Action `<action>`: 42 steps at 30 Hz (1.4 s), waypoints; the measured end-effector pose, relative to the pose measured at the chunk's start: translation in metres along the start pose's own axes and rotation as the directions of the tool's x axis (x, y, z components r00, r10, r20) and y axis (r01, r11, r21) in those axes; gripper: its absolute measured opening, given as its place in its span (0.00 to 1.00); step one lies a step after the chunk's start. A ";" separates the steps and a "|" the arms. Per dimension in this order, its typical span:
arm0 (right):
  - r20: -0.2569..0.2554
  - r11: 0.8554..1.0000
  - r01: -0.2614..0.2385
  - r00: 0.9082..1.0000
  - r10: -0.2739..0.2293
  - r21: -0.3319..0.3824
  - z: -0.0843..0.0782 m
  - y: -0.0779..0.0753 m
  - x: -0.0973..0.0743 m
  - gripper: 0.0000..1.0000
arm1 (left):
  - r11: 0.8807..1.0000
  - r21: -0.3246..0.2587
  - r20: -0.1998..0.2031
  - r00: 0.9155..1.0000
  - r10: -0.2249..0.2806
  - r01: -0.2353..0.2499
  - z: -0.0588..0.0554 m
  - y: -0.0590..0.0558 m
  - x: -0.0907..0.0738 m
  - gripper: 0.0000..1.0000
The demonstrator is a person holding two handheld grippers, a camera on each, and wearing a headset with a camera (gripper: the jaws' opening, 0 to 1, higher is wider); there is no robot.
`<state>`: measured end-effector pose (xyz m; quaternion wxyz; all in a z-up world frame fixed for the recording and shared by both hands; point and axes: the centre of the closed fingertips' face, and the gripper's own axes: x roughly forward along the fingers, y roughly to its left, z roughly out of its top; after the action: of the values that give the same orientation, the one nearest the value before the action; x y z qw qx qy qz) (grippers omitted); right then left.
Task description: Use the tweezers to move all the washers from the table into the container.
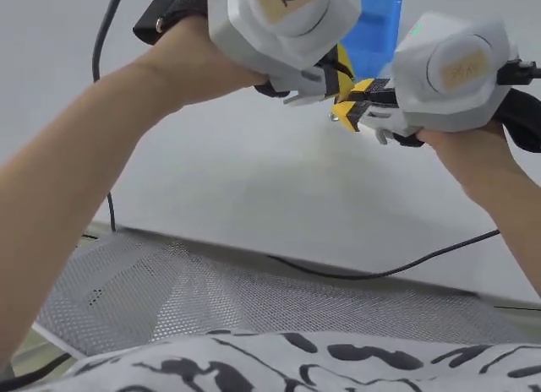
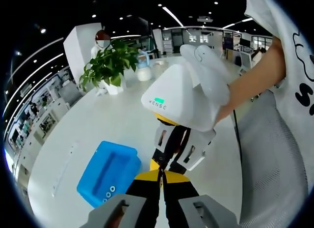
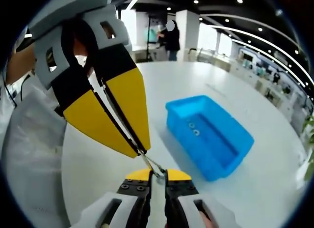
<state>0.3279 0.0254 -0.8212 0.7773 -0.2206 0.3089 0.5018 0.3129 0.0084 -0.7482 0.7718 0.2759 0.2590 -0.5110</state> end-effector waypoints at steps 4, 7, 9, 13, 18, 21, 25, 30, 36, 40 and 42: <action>0.010 1.000 0.014 1.000 -0.014 -0.002 0.005 -0.001 -0.006 0.05 | 1.000 -0.004 0.014 1.000 0.011 -0.010 0.005 0.001 -0.005 0.00; 0.020 1.000 0.021 1.000 -0.020 -0.008 0.010 -0.001 -0.011 0.05 | 1.000 -0.004 0.023 1.000 0.020 -0.020 0.012 0.001 -0.010 0.00; 0.023 1.000 0.020 1.000 -0.020 -0.013 0.013 -0.001 -0.013 0.05 | 1.000 -0.001 0.029 0.999 0.026 -0.026 0.014 0.002 -0.012 0.00; 0.021 0.998 0.034 0.999 -0.033 -0.051 0.018 -0.001 -0.017 0.05 | 0.999 0.000 0.032 0.999 0.044 -0.044 0.016 0.005 -0.016 0.00; 0.038 0.998 0.038 0.999 -0.036 -0.058 0.027 -0.002 -0.021 0.05 | 0.998 -0.020 0.049 0.997 0.065 -0.064 0.018 0.012 -0.025 0.00; 0.049 0.997 0.043 0.998 -0.040 -0.068 0.034 -0.004 -0.022 0.05 | 0.997 -0.023 0.054 0.995 0.078 -0.077 0.018 0.018 -0.030 0.00; 0.062 0.995 0.054 0.997 -0.049 -0.082 0.044 -0.007 -0.022 0.05 | 0.995 -0.012 0.061 0.993 0.096 -0.096 0.021 0.025 -0.033 0.00; 0.078 0.993 0.067 0.995 -0.060 -0.093 0.055 -0.012 -0.023 0.05 | 0.993 0.005 0.066 0.991 0.116 -0.116 0.024 0.039 -0.034 0.00; 0.103 0.991 0.092 0.991 -0.083 -0.092 0.067 -0.019 -0.025 0.05 | 0.990 0.007 0.089 0.986 0.141 -0.142 0.032 0.044 -0.040 0.00; 0.115 0.990 0.106 0.989 -0.094 -0.098 0.074 -0.027 -0.023 0.05 | 0.986 0.024 0.091 0.983 0.162 -0.164 0.037 0.047 -0.043 0.00; 0.118 0.989 0.109 0.988 -0.096 -0.104 0.077 -0.031 -0.021 0.05 | 0.984 0.032 0.096 0.981 0.169 -0.173 0.041 0.047 -0.044 0.00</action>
<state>0.3700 0.0491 -0.7505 0.8050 -0.2500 0.2248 0.4889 0.3465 0.0239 -0.6817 0.8185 0.2884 0.1880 -0.4600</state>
